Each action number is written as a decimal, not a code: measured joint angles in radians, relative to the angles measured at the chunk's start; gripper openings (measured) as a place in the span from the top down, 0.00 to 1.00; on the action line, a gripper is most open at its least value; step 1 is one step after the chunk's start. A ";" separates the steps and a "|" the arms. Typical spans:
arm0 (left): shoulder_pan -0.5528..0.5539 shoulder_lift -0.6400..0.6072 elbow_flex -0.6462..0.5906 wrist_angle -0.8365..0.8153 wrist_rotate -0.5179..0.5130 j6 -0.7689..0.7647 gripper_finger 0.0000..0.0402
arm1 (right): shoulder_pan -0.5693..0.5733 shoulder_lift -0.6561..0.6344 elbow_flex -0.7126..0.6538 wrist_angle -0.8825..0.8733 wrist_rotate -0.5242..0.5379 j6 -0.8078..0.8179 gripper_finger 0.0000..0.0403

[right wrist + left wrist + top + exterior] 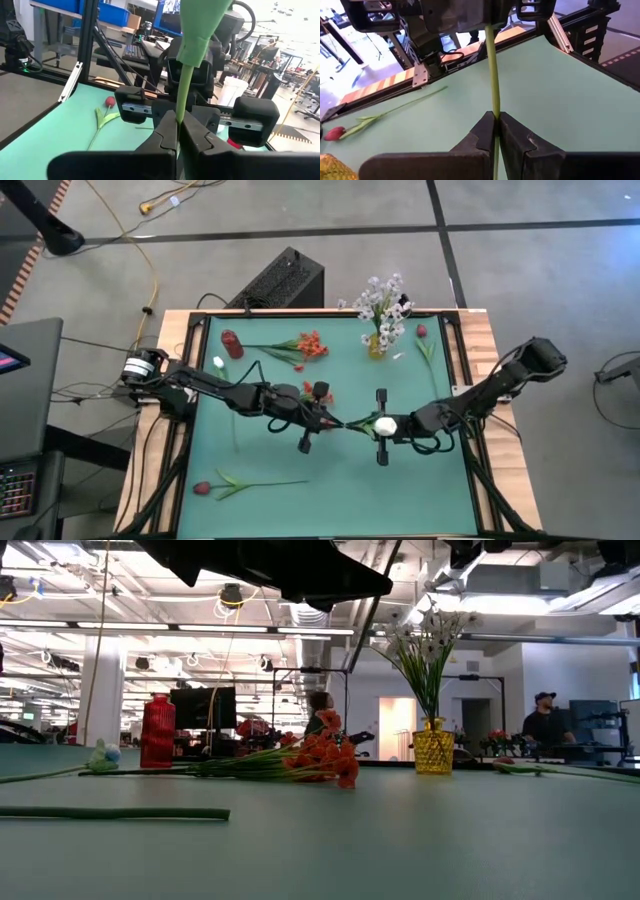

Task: Sort flowers into vase by color
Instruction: Put the right white tulip into the yellow vase

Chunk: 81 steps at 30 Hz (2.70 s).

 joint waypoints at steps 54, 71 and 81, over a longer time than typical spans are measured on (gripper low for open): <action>0.076 -0.227 -0.134 -0.033 -0.161 -0.043 0.37 | -0.516 -0.887 -0.255 -0.625 0.437 0.433 0.93; 0.077 -0.227 -0.134 -0.033 -0.162 -0.047 0.37 | -0.881 -0.732 -0.277 -0.465 -0.005 0.496 0.93; 0.098 -0.227 -0.134 -0.034 -0.162 -0.048 0.37 | -0.881 -0.609 -0.277 -0.386 -0.006 0.496 0.93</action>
